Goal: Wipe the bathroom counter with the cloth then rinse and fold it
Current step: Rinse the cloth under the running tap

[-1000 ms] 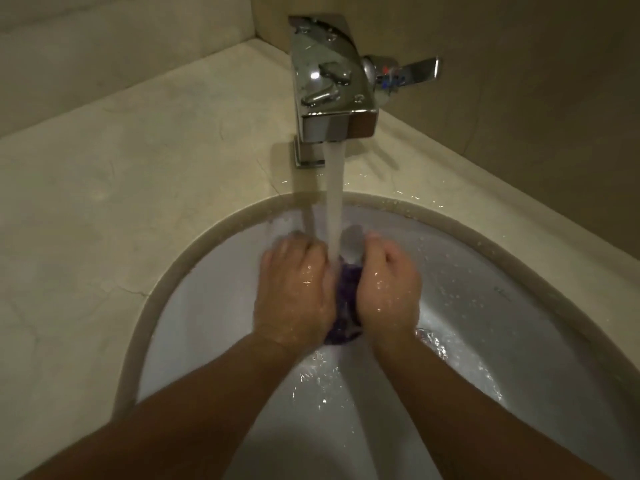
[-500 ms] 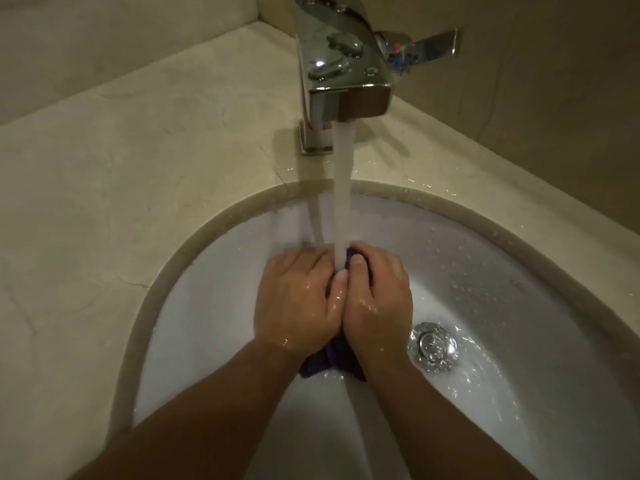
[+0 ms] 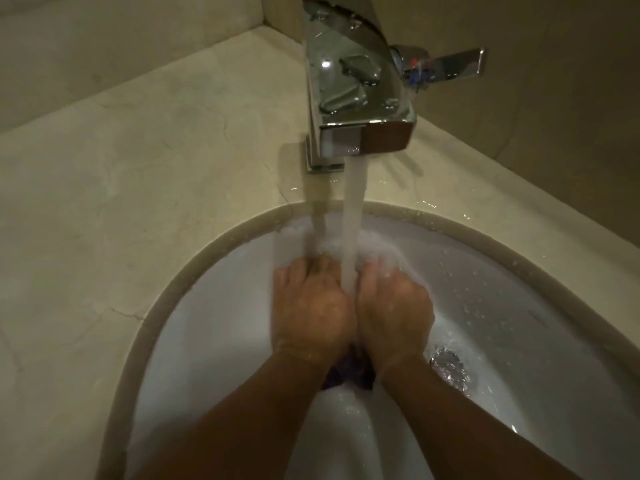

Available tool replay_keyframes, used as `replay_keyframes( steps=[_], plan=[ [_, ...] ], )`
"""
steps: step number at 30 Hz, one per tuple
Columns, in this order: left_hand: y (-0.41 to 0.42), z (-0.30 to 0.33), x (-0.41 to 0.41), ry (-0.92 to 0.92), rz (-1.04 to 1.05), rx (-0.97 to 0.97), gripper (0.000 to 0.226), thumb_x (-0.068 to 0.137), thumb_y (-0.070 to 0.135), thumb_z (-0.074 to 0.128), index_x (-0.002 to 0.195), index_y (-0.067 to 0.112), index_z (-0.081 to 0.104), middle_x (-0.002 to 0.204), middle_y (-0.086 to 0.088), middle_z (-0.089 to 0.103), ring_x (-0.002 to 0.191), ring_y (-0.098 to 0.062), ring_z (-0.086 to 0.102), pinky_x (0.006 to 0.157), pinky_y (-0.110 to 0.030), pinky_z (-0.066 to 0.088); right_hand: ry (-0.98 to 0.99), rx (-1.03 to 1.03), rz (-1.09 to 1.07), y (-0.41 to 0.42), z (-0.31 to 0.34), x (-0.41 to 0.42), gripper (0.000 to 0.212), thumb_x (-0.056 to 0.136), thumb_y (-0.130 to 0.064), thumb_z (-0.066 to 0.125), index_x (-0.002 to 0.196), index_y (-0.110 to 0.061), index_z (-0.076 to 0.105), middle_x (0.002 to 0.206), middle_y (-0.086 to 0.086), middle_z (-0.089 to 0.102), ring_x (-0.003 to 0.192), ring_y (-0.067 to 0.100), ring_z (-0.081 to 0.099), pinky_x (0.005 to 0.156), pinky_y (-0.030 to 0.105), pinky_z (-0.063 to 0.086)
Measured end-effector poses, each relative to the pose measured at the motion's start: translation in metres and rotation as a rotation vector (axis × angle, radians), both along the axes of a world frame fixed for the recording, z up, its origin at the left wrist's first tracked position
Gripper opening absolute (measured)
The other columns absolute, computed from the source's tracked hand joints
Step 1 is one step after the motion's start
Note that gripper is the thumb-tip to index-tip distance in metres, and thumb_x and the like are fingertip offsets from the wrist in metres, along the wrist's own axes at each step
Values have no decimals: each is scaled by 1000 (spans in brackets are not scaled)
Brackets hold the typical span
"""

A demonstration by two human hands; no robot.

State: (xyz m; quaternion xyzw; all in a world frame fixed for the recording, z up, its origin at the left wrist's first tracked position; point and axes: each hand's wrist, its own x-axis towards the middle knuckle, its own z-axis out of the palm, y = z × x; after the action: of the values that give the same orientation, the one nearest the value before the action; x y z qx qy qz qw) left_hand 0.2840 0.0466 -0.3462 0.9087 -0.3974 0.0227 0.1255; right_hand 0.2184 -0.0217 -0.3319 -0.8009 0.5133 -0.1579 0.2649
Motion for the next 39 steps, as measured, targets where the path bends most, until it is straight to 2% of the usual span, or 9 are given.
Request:
replay_keyframes(
  steps=[4, 12, 16, 19, 22, 28, 34, 36, 39],
  plan=[
    [2, 8, 0, -17, -70, -35, 40, 100, 40, 32, 93, 25, 68, 88, 4, 67, 88, -21, 56, 76, -34, 30, -43, 54, 138, 2, 10, -5, 52, 100, -47, 23, 76, -20, 60, 66, -2, 55, 69, 22, 57, 64, 30, 41],
    [11, 62, 11, -134, -156, -534, 34, 92, 32, 45, 73, 12, 66, 88, -8, 62, 86, -26, 51, 80, -38, 33, -686, -25, 108, 3, 40, -17, 39, 97, -42, 44, 77, -16, 65, 94, -7, 53, 90, 6, 55, 79, 18, 44],
    [22, 32, 4, -78, -211, -332, 36, 94, 36, 48, 79, 16, 73, 92, -4, 63, 91, -25, 54, 83, -40, 40, -562, 84, -32, 23, 4, -21, 29, 96, -43, 44, 71, -31, 54, 80, -10, 53, 76, 1, 53, 67, 22, 40],
    [26, 13, -1, 101, -148, -281, 23, 94, 39, 51, 89, 20, 62, 84, 1, 59, 76, -19, 55, 74, -35, 47, -483, -10, -79, 31, -25, -23, 16, 97, -43, 43, 94, -29, 52, 90, -11, 54, 79, 7, 52, 71, 37, 48],
    [23, 8, -1, 61, -141, -128, 28, 95, 39, 43, 104, 22, 64, 90, 0, 63, 79, -20, 57, 75, -35, 45, -415, -139, 6, 27, -38, -20, 30, 99, -34, 37, 117, -24, 59, 106, -12, 60, 94, 9, 51, 83, 30, 40],
    [8, 11, -3, 26, -76, 46, 57, 103, 49, 19, 98, 28, 72, 88, 8, 69, 88, -16, 62, 83, -34, 44, -179, -317, 103, 11, -36, -15, 34, 98, -31, 38, 93, -16, 69, 87, 1, 67, 81, 25, 62, 80, 40, 45],
    [-6, 10, -5, 120, -59, -110, 29, 99, 46, 38, 80, 32, 55, 74, 7, 56, 73, -18, 58, 75, -34, 48, -9, -239, 97, 9, -21, -12, 41, 93, -36, 30, 91, -20, 68, 85, 2, 66, 83, 27, 63, 81, 45, 50],
    [-11, 6, -4, 262, 6, -143, 28, 97, 59, 27, 85, 38, 41, 84, 12, 44, 84, -10, 50, 83, -26, 38, -18, -204, 100, 6, -21, -16, 25, 93, -26, 45, 89, -14, 67, 83, 8, 66, 77, 32, 64, 73, 48, 55],
    [-12, 8, -5, 297, 45, -300, 38, 94, 56, 35, 96, 25, 58, 96, -2, 58, 92, -21, 57, 83, -38, 50, -92, -98, 85, 6, -27, -21, 12, 74, 4, 77, 80, -2, 69, 76, 17, 66, 69, 37, 65, 65, 50, 57]
  ],
)
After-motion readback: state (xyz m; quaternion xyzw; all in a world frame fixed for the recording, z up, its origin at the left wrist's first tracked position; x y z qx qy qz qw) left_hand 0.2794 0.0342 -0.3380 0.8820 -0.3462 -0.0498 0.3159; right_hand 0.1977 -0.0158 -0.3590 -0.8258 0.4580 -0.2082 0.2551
